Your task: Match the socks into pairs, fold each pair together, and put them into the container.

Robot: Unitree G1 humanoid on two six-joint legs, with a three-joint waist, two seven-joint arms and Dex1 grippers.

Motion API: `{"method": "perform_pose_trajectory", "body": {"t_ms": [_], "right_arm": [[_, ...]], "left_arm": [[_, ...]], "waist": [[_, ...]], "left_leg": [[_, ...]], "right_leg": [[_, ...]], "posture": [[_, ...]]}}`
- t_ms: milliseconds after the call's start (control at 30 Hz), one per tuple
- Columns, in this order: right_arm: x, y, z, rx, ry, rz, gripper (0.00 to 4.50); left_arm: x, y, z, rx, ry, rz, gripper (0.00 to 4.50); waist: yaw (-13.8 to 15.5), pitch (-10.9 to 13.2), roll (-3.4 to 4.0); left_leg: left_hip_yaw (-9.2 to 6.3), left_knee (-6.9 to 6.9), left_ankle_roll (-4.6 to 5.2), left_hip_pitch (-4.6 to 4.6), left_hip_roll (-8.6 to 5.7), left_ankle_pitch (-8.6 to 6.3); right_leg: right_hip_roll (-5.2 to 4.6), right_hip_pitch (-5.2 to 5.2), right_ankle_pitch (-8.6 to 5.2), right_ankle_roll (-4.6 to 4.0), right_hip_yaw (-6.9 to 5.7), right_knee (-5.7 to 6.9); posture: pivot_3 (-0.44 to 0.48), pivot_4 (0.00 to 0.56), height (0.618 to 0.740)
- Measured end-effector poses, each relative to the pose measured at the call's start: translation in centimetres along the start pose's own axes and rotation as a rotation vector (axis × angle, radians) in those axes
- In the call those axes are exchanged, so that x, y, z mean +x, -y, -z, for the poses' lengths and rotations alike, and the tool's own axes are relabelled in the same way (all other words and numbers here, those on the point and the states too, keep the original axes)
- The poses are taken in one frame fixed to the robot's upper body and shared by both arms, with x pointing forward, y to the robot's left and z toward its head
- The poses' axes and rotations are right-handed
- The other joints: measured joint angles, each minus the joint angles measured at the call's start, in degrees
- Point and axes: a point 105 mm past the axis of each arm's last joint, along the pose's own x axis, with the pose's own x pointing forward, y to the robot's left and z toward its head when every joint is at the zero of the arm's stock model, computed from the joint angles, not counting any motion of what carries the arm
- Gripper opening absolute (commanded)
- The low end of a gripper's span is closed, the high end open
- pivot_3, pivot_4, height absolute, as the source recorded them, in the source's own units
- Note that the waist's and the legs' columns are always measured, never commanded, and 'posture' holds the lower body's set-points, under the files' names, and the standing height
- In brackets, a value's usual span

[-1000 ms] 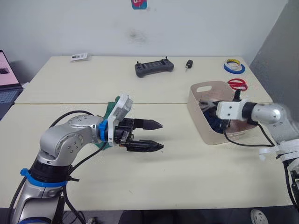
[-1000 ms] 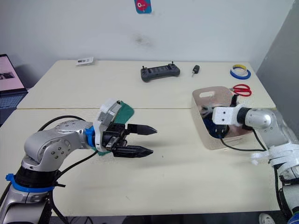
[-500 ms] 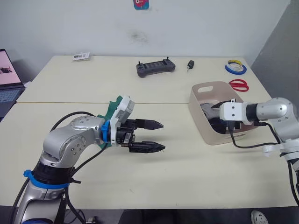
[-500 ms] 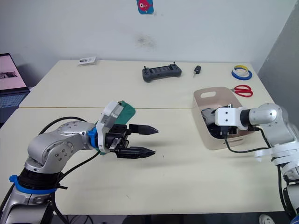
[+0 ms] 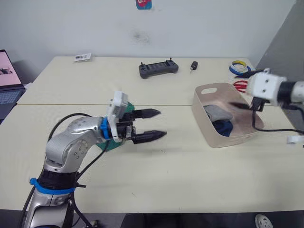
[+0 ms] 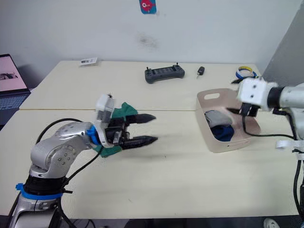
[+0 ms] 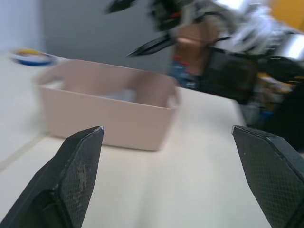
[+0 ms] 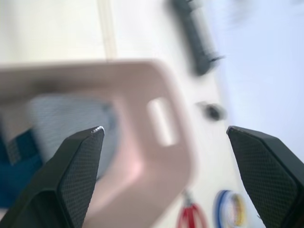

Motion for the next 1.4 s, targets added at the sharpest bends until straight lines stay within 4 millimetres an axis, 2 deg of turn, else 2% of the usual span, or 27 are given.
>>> {"method": "perform_pose_trajectory", "body": {"t_ms": [100, 167, 267, 367, 433, 500, 667, 767, 933, 1100, 1267, 1400], "right_arm": [[-0.3, -1.1, -1.9, 0.116, 0.115, 0.05, 4.44], [0.3, -3.5, -3.5, 0.207, 0.205, 0.018, 4.44], [1.5, -7.7, -6.3, 0.301, 0.308, -0.099, 4.44], [2.4, -11.4, -8.4, 0.352, 0.364, -0.229, 4.44], [3.0, -14.0, -9.0, 0.394, 0.369, -0.339, 4.44], [3.3, -15.8, -9.3, 0.417, 0.363, -0.415, 4.44], [4.1, -16.7, -10.1, 0.399, 0.382, -0.451, 4.44], [4.5, -17.0, -10.1, 0.385, 0.377, -0.458, 4.44], [5.0, -17.9, -9.9, 0.364, 0.353, -0.474, 4.44], [6.2, -18.4, -10.2, 0.371, 0.359, -0.45, 4.44], [8.6, -19.2, -11.0, 0.338, 0.382, -0.463, 4.44], [9.9, -20.6, -11.7, 0.321, 0.403, -0.505, 4.44]], "left_arm": [[-2.2, -1.4, 0.5, 0.024, 0.0, -0.145, 4.5], [-4.9, -3.0, 1.1, 0.041, 0.005, -0.308, 4.5], [-9.9, -4.9, 3.2, 0.043, -0.044, -0.538, 4.5], [-13.6, -5.2, 5.4, 0.003, -0.096, -0.674, 4.5], [-15.5, -4.9, 6.7, -0.035, -0.12, -0.742, 4.5], [-16.7, -4.4, 7.9, -0.079, -0.143, -0.784, 4.5], [-17.3, -3.2, 10.8, -0.254, -0.154, -0.843, 4.5], [-16.8, -3.1, 11.6, -0.323, -0.15, -0.859, 4.5], [-16.2, -3.3, 11.6, -0.327, -0.153, -0.839, 4.5], [-16.2, -3.4, 10.4, -0.275, -0.148, -0.771, 4.5], [-17.6, -3.3, 9.8, -0.178, -0.227, -0.703, 4.5], [-18.1, -3.7, 10.2, -0.216, -0.261, -0.703, 4.5]], "waist": [[0.1, 0.0, 0.0], [-0.1, 0.0, 0.01], [-0.1, 0.0, 0.04], [0.1, 0.0, 0.01], [0.4, 0.0, -0.03], [0.4, 0.0, -0.03], [0.3, 0.0, -0.07], [0.3, 0.0, -0.08], [0.2, 0.0, -0.09], [0.0, 0.0, -0.09], [-0.1, 0.0, -0.09], [0.2, 0.0, -0.1]], "left_leg": [[-0.03, 0.01, 0.1, 0.03, 0.0, -0.06], [-0.02, -0.02, 0.16, 0.04, 0.01, -0.09], [-0.05, -0.06, 0.18, 0.04, 0.02, -0.1], [-0.07, -0.04, 0.2, 0.02, -0.03, -0.11], [-0.08, -0.04, 0.2, -0.01, -0.08, -0.12], [-0.07, -0.04, 0.2, -0.03, -0.11, -0.12], [-0.14, -0.06, 0.2, -0.01, -0.08, -0.12], [-0.15, -0.06, 0.2, -0.01, -0.08, -0.12], [-0.14, -0.06, 0.2, 0.0, -0.07, -0.12], [-0.14, -0.07, 0.19, 0.02, -0.04, -0.11], [-0.15, -0.11, 0.19, 0.06, -0.04, -0.11], [-0.15, -0.09, 0.2, 0.02, -0.06, -0.12]], "right_leg": [[-0.01, 0.04, 0.0, 0.0, -0.02, 0.02], [-0.01, 0.01, 0.0, 0.0, 0.01, 0.04], [0.0, -0.03, 0.0, 0.0, -0.01, 0.05], [-0.08, 0.0, 0.0, 0.0, -0.06, 0.0], [-0.17, 0.01, 0.0, 0.01, -0.12, -0.03], [-0.22, 0.01, 0.0, 0.01, -0.11, -0.05], [-0.18, 0.0, 0.0, 0.01, -0.2, -0.02], [-0.17, 0.01, 0.0, 0.01, -0.21, -0.02], [-0.16, 0.0, 0.0, 0.01, -0.2, -0.01], [-0.11, -0.01, 0.0, 0.01, -0.18, 0.01], [-0.07, -0.06, 0.0, 0.0, -0.16, 0.03], [-0.11, -0.06, 0.0, 0.0, -0.2, 0.02]], "posture": [[0.0, 0.15, 0.74], [0.0, 0.15, 0.74], [0.0, 0.15, 0.74], [0.0, 0.15, 0.74], [0.0, 0.15, 0.74], [0.0, 0.15, 0.74], [0.0, 0.15, 0.74], [0.0, 0.15, 0.74], [0.0, 0.15, 0.74], [0.0, 0.15, 0.74], [0.0, 0.15, 0.74], [0.0, 0.15, 0.74]]}}
